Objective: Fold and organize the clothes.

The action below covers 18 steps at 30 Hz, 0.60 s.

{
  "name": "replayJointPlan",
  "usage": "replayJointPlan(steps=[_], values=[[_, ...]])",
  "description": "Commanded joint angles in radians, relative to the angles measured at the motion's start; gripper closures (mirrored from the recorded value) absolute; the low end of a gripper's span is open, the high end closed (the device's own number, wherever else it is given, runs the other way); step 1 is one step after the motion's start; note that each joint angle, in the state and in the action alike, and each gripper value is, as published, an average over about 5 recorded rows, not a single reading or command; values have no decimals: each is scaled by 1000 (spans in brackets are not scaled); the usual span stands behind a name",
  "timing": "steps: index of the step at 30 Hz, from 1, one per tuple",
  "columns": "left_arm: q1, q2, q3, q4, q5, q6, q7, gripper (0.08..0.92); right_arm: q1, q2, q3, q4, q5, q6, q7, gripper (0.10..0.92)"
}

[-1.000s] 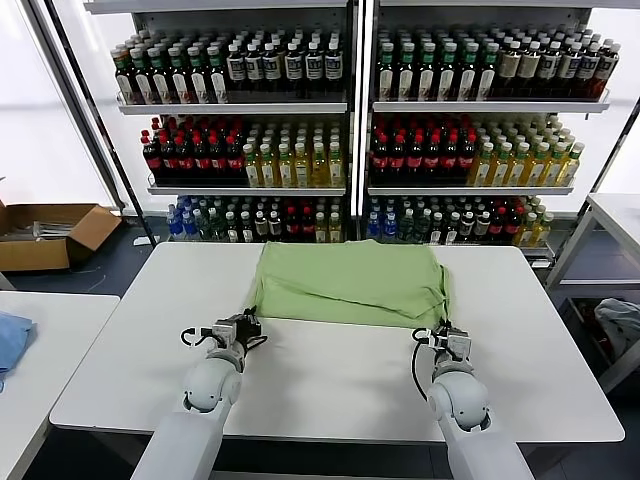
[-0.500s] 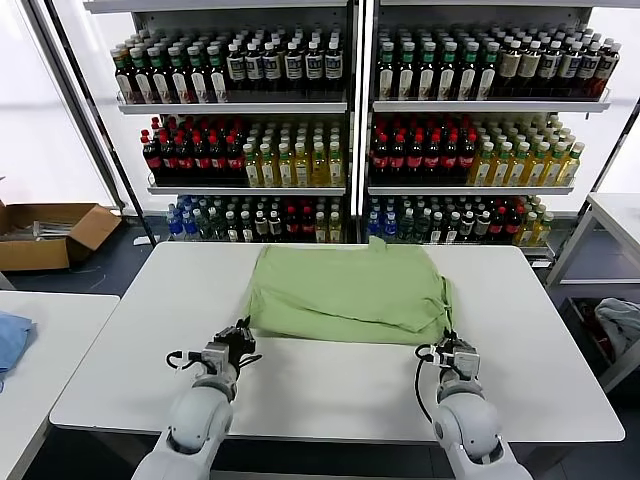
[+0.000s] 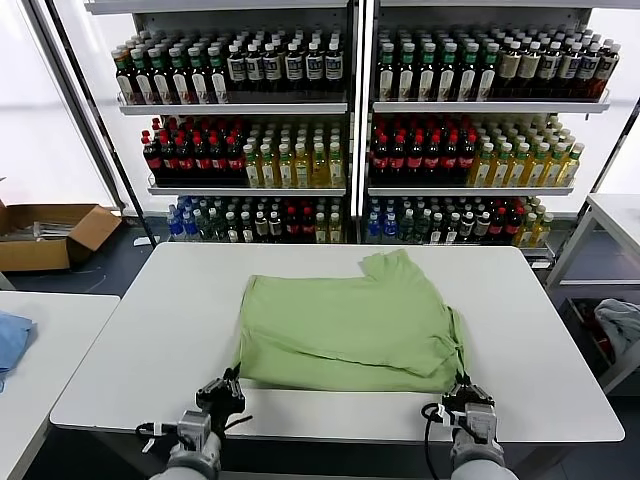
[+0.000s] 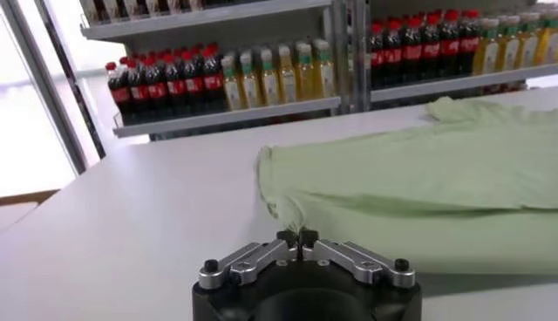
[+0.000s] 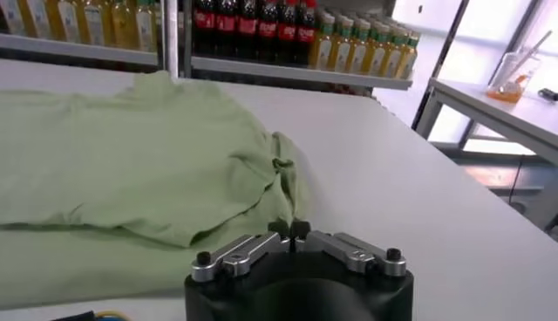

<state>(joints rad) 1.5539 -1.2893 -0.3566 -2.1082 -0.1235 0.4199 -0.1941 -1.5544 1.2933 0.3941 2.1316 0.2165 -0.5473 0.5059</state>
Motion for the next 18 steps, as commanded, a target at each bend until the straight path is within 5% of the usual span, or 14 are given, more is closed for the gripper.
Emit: replayJointPlan(steps=[1,6,18], values=[[182,-25,8,-99,58,-15,-6,915,-120,-2,7,56,-33,10,6,896],[152,-56,19,-100,66,-28,2,860,-93,8,13,51,-59,21,1,767],[55,-77,-1,-54,24,-10,4,514,62,22,15,-67,-107,-5,-20,421]])
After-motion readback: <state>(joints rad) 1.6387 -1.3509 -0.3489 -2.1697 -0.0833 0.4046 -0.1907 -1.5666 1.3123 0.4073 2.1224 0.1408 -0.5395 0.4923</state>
